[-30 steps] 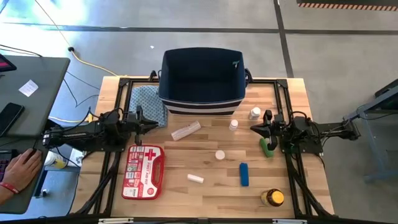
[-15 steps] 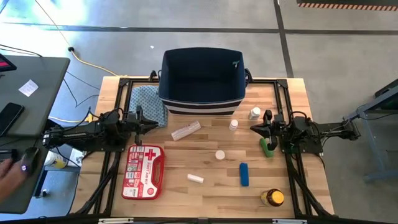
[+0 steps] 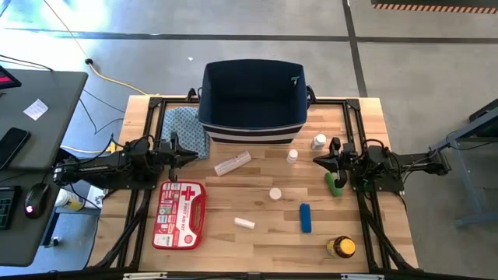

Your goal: Pick & place medical supplies in basket/bin

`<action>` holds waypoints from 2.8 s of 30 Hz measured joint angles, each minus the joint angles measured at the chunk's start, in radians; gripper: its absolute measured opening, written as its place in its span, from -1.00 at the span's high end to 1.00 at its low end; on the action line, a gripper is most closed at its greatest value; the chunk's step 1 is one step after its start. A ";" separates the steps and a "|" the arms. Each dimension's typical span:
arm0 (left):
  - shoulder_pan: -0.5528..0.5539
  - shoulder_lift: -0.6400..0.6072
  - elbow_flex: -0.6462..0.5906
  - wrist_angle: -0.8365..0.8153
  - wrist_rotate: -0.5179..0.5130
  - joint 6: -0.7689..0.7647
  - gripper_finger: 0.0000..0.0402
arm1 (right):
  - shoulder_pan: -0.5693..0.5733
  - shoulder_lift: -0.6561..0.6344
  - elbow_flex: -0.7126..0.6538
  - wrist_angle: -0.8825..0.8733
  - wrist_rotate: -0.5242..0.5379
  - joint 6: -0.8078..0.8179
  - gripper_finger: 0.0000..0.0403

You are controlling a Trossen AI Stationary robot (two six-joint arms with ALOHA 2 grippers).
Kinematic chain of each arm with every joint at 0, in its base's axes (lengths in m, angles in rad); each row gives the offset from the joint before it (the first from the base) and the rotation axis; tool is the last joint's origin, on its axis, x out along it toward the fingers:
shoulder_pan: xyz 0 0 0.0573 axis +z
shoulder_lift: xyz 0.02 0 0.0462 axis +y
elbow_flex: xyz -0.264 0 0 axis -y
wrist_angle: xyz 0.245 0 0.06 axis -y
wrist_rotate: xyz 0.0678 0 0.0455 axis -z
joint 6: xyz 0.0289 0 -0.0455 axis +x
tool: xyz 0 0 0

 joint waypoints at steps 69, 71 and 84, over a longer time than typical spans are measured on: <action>0.000 0.469 0.558 -0.107 -0.051 -0.208 0.57 | 0.000 0.000 0.000 0.000 0.001 -0.004 1.00; 0.000 0.512 0.612 -0.101 -0.051 -0.231 0.57 | 0.000 0.000 0.000 0.004 0.007 -0.001 1.00; 0.000 0.696 0.771 0.067 -0.052 -0.678 0.57 | -0.004 0.001 0.196 0.220 0.154 0.056 1.00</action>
